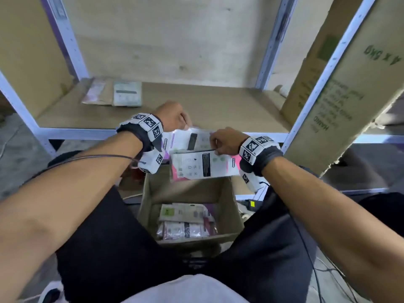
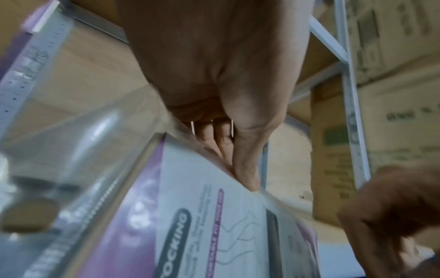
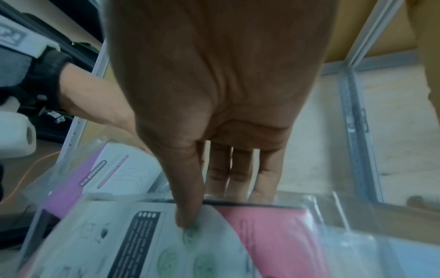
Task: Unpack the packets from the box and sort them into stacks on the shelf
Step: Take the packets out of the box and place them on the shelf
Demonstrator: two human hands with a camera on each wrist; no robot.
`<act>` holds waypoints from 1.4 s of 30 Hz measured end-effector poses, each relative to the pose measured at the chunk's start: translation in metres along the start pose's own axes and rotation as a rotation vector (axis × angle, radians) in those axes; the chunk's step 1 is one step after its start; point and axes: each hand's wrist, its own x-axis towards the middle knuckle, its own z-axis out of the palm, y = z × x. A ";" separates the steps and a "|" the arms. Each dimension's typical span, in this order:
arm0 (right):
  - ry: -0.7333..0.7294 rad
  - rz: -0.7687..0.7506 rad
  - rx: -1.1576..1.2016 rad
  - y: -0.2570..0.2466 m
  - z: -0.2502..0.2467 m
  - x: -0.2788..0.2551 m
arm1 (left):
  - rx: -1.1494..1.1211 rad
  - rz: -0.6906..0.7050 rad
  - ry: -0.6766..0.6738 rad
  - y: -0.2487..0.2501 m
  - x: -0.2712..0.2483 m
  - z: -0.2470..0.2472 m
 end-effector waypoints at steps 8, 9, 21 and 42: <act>0.242 0.072 0.176 0.035 -0.060 0.020 | -0.296 -0.102 0.244 -0.051 0.024 -0.078; 0.258 0.079 0.214 0.039 -0.063 0.027 | -0.341 -0.135 0.269 -0.065 0.026 -0.082; 0.358 0.200 1.188 0.017 -0.060 0.165 | -0.795 -0.562 0.582 -0.242 0.042 -0.095; 0.178 0.368 1.318 -0.103 -0.010 0.397 | -0.808 -1.062 0.636 -0.389 0.065 -0.102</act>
